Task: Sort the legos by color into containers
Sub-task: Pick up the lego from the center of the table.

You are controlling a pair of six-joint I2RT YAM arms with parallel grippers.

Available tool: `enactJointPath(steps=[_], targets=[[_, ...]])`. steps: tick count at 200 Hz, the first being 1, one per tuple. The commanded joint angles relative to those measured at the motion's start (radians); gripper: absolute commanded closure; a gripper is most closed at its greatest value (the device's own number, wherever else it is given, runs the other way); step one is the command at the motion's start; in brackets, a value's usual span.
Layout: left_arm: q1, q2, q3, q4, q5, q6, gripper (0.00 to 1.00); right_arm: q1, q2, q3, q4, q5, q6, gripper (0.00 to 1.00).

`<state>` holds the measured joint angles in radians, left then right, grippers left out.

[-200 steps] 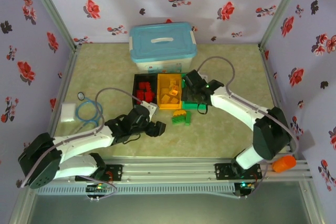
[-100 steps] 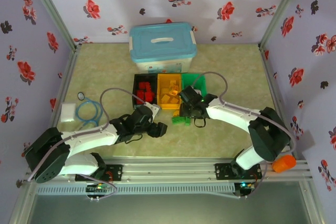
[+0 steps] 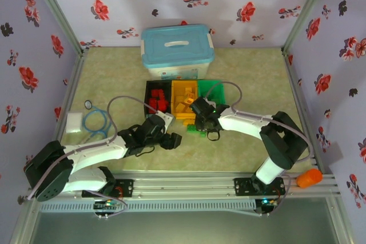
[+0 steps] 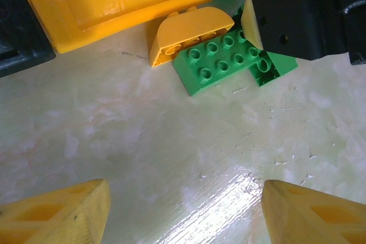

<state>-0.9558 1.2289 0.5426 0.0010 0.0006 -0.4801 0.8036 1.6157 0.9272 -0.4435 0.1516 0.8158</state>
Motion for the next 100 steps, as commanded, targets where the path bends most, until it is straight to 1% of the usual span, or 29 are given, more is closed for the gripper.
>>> enactJointPath(steps=[1, 17, 51, 80, 100], targets=[[-0.006, -0.015, -0.008, 0.019, -0.017, 0.005, 0.3, 0.011, -0.022, -0.015, -0.051, 0.028, 0.006, 0.81], [-0.006, -0.019, -0.009, 0.013, -0.019, 0.007, 0.3, 0.011, -0.04, -0.01, -0.066, 0.034, 0.006, 0.83], [-0.006, -0.037, -0.015, 0.001, -0.025, 0.01, 0.3, 0.014, -0.107, 0.014, -0.119, 0.067, -0.006, 0.84], [-0.006, -0.049, -0.015, -0.004, -0.029, 0.011, 0.3, 0.006, -0.154, 0.092, -0.191, 0.124, -0.055, 0.83], [-0.008, -0.056, -0.01, -0.013, -0.027, 0.008, 0.31, -0.036, -0.149, 0.167, -0.232, 0.128, -0.107, 0.83]])
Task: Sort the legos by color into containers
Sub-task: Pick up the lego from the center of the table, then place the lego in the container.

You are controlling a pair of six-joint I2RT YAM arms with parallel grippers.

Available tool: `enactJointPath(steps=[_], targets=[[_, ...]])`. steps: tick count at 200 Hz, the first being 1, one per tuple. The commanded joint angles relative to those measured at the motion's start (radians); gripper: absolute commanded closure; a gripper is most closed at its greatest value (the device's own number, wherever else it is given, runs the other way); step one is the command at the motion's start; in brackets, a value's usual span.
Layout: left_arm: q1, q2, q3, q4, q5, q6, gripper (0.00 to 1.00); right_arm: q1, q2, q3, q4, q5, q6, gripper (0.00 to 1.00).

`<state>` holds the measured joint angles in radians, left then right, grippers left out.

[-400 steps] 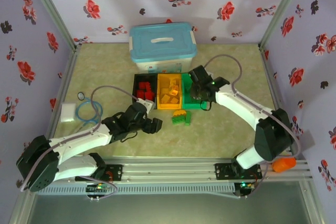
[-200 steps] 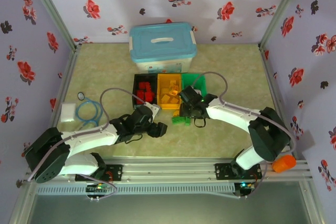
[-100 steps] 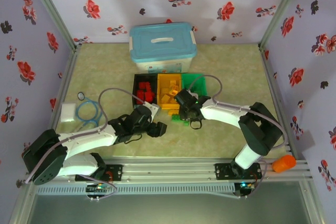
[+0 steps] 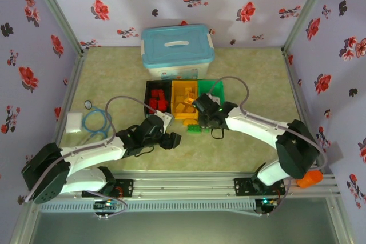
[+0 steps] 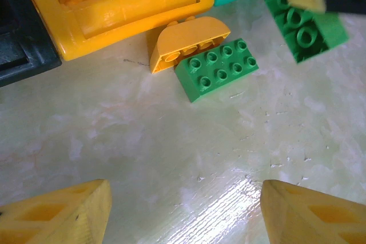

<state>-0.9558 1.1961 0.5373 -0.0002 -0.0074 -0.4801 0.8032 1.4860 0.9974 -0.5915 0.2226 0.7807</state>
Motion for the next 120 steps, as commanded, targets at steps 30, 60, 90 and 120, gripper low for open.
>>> enactJointPath(steps=[30, 60, 90, 120], targets=[[-0.011, -0.031, 0.014, -0.05, -0.02, -0.008, 0.29, -0.129, 0.015, 0.208, -0.116, 0.032, -0.14, 0.83], [-0.019, -0.032, 0.018, -0.05, -0.025, -0.047, 0.27, -0.204, 0.09, 0.309, -0.115, 0.001, -0.189, 0.81], [-0.045, 0.008, 0.04, -0.036, -0.044, -0.091, 0.27, -0.243, 0.182, 0.357, -0.093, -0.022, -0.212, 0.12], [-0.077, 0.088, 0.103, -0.071, -0.089, -0.127, 0.27, -0.222, 0.142, 0.282, -0.054, -0.012, -0.173, 0.09]])
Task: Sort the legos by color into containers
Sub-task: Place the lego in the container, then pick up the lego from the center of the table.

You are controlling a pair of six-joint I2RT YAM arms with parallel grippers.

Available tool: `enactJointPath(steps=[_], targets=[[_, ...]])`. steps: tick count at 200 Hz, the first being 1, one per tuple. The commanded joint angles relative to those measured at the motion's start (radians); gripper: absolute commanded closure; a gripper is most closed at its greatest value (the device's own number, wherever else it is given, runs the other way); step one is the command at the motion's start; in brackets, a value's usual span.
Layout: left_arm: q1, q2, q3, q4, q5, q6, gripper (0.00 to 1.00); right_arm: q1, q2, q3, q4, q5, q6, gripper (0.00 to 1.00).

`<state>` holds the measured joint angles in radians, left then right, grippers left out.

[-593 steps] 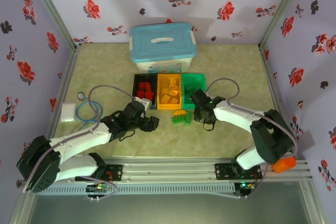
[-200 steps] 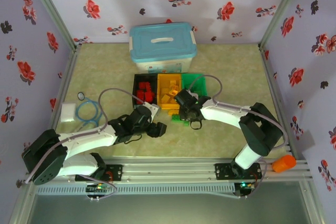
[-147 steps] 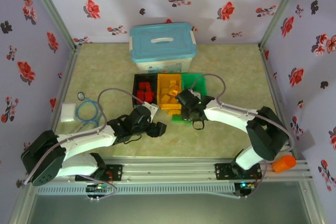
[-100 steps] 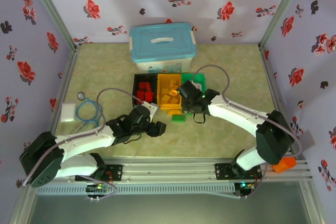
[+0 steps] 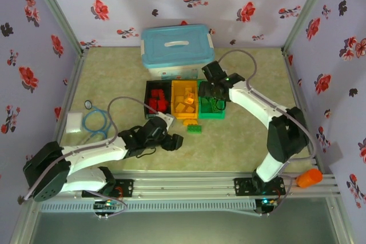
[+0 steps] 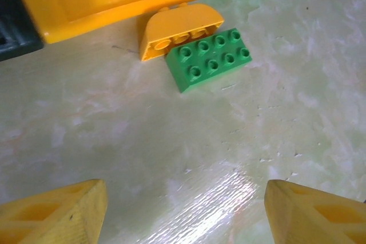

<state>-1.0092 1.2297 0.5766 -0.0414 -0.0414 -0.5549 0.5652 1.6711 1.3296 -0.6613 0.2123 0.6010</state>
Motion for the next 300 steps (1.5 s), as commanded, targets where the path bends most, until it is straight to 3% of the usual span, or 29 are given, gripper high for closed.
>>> enactJointPath(steps=[1, 84, 117, 213, 300], targets=[[-0.023, 0.056, 0.066, -0.03, -0.058, -0.053, 0.27, 0.016, -0.047, -0.056, 0.019, -0.002, 0.009, 0.09], [-0.035, 0.336, 0.279, -0.123, -0.093, -0.086, 0.23, 0.018, -0.428, -0.384, 0.096, 0.028, 0.108, 0.08], [-0.038, 0.411, 0.352, -0.157, -0.095, -0.083, 0.22, 0.018, -0.542, -0.49, 0.139, -0.014, 0.127, 0.1], [-0.043, 0.609, 0.549, -0.313, -0.127, -0.09, 0.22, 0.019, -0.581, -0.592, 0.221, -0.096, 0.167, 0.13], [-0.051, 0.662, 0.634, -0.329, -0.112, -0.101, 0.21, 0.019, -0.63, -0.67, 0.25, -0.085, 0.193, 0.14]])
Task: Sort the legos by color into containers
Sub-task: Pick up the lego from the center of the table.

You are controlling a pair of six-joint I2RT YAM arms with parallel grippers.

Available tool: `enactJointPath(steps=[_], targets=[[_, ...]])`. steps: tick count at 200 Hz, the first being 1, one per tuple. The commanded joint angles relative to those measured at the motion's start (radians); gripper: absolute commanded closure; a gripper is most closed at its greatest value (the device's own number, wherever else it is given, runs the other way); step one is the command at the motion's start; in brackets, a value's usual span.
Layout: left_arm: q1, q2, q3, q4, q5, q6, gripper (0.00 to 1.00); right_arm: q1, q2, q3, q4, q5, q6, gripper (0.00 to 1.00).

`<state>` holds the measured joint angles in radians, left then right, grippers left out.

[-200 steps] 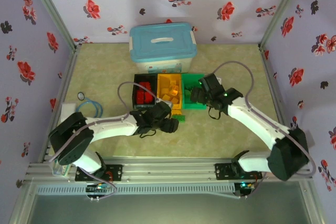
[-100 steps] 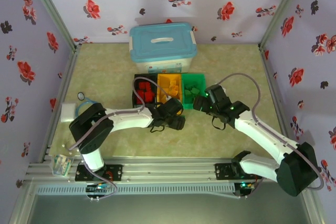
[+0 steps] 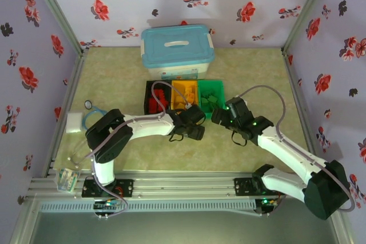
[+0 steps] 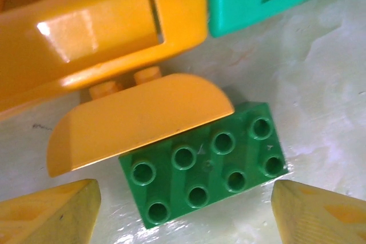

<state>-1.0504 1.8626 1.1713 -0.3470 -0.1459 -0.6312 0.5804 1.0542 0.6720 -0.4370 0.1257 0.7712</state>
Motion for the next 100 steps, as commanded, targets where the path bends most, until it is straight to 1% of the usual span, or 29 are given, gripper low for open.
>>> enactJointPath(steps=[1, 37, 67, 88, 100], targets=[[-0.01, 0.03, 0.041, -0.024, -0.006, -0.025, 0.21, 0.004, -0.012, -0.013, 0.025, 0.002, 0.022, 0.14], [-0.01, 0.081, 0.082, -0.052, -0.009, -0.043, 0.22, 0.004, -0.026, -0.018, 0.019, 0.005, 0.022, 0.14], [-0.011, 0.125, 0.118, -0.065, -0.018, -0.059, 0.23, 0.002, -0.044, -0.056, 0.026, 0.014, 0.033, 0.15], [-0.013, 0.147, 0.141, -0.081, -0.03, -0.059, 0.26, 0.002, -0.061, -0.082, 0.031, 0.009, 0.043, 0.16], [-0.013, 0.148, 0.141, -0.083, -0.034, -0.058, 0.31, 0.003, -0.075, -0.09, 0.026, 0.015, 0.044, 0.16]])
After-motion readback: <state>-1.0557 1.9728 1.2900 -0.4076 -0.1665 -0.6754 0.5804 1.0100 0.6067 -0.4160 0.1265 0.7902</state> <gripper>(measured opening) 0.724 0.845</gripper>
